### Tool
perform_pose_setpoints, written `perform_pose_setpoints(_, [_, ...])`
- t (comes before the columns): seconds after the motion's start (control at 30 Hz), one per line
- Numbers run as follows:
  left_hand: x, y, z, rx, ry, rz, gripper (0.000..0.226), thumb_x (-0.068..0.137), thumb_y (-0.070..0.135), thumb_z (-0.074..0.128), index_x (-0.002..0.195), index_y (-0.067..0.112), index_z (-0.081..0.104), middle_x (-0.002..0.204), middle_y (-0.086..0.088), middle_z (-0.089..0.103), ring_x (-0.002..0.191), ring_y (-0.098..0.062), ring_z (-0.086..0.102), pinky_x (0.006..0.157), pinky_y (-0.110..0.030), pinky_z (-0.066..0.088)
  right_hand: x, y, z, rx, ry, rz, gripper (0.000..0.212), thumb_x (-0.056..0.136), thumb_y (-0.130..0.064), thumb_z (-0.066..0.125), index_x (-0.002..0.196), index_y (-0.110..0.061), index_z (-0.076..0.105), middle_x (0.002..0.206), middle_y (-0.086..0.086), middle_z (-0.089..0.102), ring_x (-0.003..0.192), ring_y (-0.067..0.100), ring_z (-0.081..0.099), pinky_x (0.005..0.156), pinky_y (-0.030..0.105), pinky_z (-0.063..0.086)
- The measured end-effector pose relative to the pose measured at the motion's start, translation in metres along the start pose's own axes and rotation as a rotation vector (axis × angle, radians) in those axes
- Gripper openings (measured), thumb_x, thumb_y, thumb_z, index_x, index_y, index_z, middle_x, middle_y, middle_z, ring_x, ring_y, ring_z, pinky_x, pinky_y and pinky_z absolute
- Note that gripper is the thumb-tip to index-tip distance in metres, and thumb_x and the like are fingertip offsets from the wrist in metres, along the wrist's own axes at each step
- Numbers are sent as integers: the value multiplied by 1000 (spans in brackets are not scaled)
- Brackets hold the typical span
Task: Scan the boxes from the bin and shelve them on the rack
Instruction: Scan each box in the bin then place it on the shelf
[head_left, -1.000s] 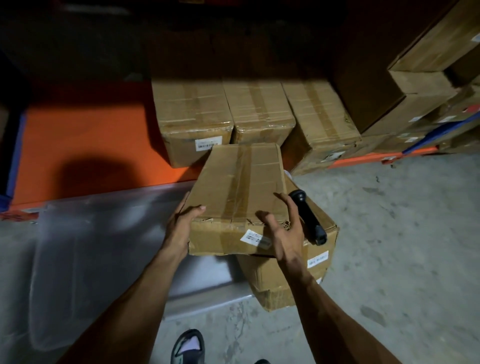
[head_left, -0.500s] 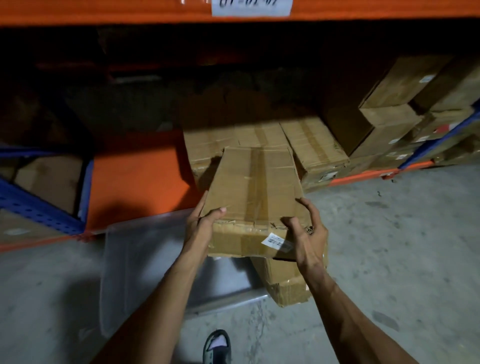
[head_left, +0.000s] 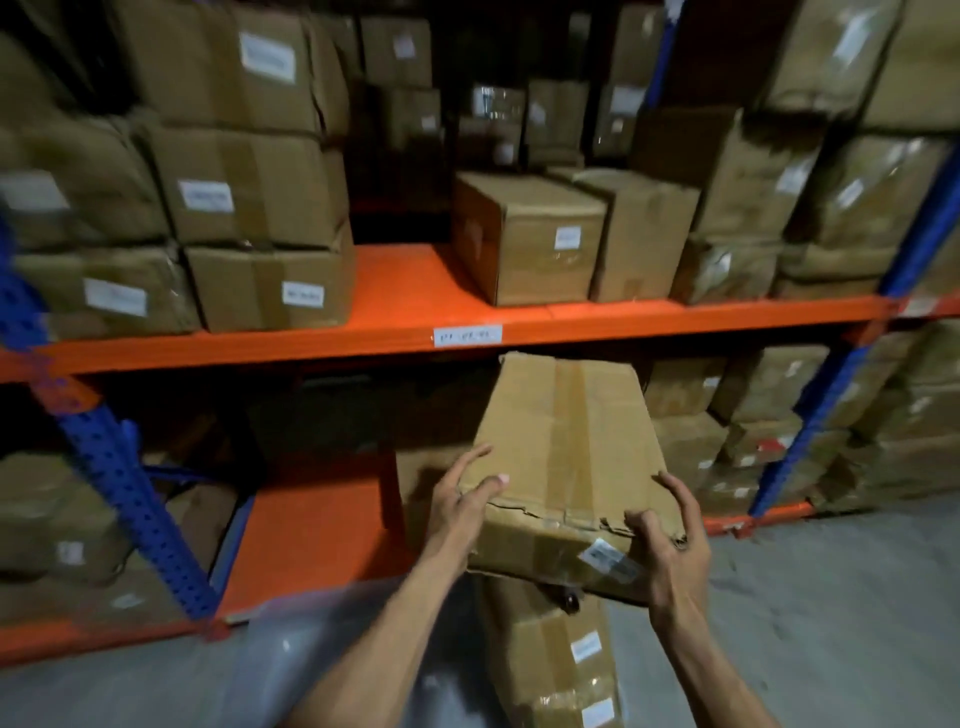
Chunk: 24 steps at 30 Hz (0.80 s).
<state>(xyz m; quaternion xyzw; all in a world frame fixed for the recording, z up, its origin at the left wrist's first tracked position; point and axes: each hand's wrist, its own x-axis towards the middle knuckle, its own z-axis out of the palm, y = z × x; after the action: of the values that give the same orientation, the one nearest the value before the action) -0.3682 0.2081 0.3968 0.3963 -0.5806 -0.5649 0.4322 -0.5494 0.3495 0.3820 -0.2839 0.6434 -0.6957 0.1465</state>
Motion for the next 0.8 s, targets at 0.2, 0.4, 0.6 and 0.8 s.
perform_pose_setpoints(0.2, [-15, 99, -12, -36, 11, 122, 43, 67, 32, 73, 108, 42, 71, 120, 9, 70, 104, -3, 65, 89, -25, 52, 9, -74, 7, 56, 6, -101, 59, 68, -45, 69, 127, -51, 63, 138, 5, 63, 116, 27, 62, 85, 41, 55])
perform_pose_setpoints(0.4, [11, 148, -67, -46, 136, 232, 45, 67, 35, 74, 111, 45, 70, 124, 21, 63, 109, 13, 55, 85, -16, 43, 31, -123, 76, 165, -105, -204, 59, 70, -41, 70, 129, -47, 64, 132, -16, 65, 113, 15, 66, 79, 30, 53])
perform_pose_setpoints(0.6, [96, 153, -118, -90, 236, 248, 37, 80, 21, 76, 110, 43, 70, 124, 11, 64, 109, 5, 55, 79, -15, 41, 92, -131, 181, 188, -211, -184, 55, 75, -32, 71, 130, -38, 67, 132, -6, 68, 104, 18, 71, 87, 37, 55])
perform_pose_setpoints(0.8, [212, 118, -140, -122, 316, 145, 37, 82, 21, 75, 109, 45, 69, 127, 7, 60, 118, -14, 52, 82, -23, 40, 173, -108, 274, 86, -262, -95, 53, 72, -34, 70, 125, -40, 70, 119, 0, 73, 95, 17, 74, 84, 36, 54])
